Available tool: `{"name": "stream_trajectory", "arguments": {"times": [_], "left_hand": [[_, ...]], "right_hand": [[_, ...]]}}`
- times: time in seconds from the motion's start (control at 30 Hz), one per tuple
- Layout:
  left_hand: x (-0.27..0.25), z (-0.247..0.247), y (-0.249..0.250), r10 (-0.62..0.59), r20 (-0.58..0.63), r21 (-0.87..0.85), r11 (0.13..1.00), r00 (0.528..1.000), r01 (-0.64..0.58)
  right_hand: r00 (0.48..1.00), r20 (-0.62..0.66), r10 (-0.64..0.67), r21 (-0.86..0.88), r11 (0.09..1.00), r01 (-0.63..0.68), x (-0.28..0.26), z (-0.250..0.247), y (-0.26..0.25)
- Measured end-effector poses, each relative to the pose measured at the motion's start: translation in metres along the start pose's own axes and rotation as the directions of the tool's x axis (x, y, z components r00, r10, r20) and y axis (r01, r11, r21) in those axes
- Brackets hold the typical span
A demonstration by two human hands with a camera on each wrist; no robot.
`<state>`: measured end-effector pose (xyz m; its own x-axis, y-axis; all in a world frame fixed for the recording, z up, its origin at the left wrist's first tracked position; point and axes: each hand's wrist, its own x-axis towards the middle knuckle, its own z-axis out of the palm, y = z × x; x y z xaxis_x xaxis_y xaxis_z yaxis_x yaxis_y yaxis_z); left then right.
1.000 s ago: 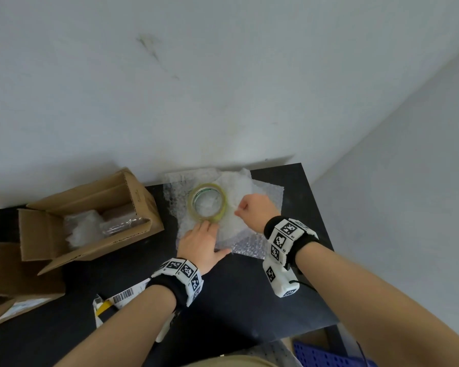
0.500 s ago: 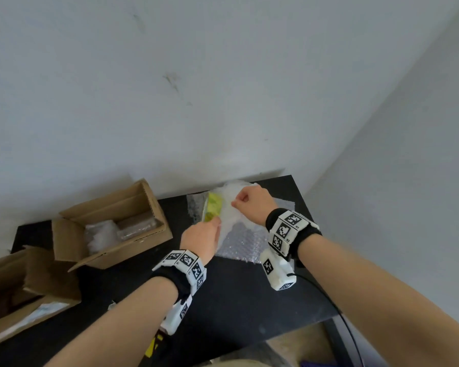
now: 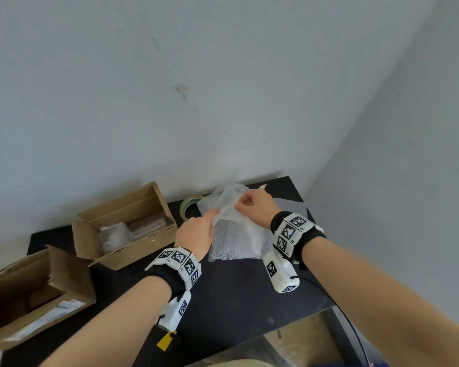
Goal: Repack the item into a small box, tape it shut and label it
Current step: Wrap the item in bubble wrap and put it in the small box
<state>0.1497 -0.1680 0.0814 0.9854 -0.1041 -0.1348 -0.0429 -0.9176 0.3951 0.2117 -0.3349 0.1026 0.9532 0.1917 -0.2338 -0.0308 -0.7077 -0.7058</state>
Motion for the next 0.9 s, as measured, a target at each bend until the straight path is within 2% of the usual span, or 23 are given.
{"name": "stream_trajectory", "arguments": {"times": [0.13, 0.27, 0.37, 0.43, 0.53, 0.6, 0.67, 0.73, 0.8, 0.9], "left_hand": [[-0.007, -0.009, -0.005, 0.041, -0.072, -0.128, 0.991, 0.997, -0.050], [-0.012, -0.020, -0.009, 0.078, -0.142, -0.175, 0.979, 0.987, -0.103], [-0.014, -0.037, -0.013, 0.074, -0.210, -0.252, 0.959, 0.975, -0.127], [-0.016, -0.050, -0.016, 0.083, -0.255, -0.295, 0.942, 0.963, -0.159], [-0.021, -0.069, -0.026, 0.158, -0.261, -0.292, 0.928, 0.952, -0.234], [-0.024, -0.078, -0.035, 0.206, -0.241, -0.254, 0.930, 0.948, -0.267], [-0.026, -0.084, -0.042, 0.242, -0.209, -0.228, 0.930, 0.948, -0.288], [-0.030, -0.089, -0.049, 0.276, -0.198, -0.232, 0.919, 0.940, -0.319], [-0.033, -0.091, -0.055, 0.311, -0.211, -0.254, 0.898, 0.927, -0.359], [-0.040, -0.097, -0.061, 0.343, -0.191, -0.264, 0.884, 0.920, -0.385]], "right_hand": [[1.000, 0.013, 0.024, -0.030, 0.999, -0.023, -0.004, 0.003, 0.001], [1.000, 0.025, 0.009, 0.028, 1.000, -0.009, -0.007, 0.003, -0.005], [1.000, -0.021, 0.019, 0.151, 0.988, -0.015, -0.008, -0.004, -0.011], [0.996, -0.077, 0.039, 0.159, 0.987, -0.027, -0.008, -0.011, -0.013], [0.993, -0.112, 0.024, 0.067, 0.998, -0.017, -0.009, -0.016, -0.012], [0.992, -0.103, -0.072, -0.002, 0.997, 0.072, -0.011, -0.016, -0.019], [0.978, -0.039, -0.204, -0.118, 0.973, 0.199, -0.013, -0.014, -0.031], [0.946, 0.093, -0.310, -0.267, 0.908, 0.324, -0.015, -0.006, -0.048], [0.915, 0.221, -0.337, -0.400, 0.825, 0.400, -0.017, 0.005, -0.066], [0.895, 0.290, -0.338, -0.548, 0.709, 0.445, -0.019, 0.016, -0.083]]}}
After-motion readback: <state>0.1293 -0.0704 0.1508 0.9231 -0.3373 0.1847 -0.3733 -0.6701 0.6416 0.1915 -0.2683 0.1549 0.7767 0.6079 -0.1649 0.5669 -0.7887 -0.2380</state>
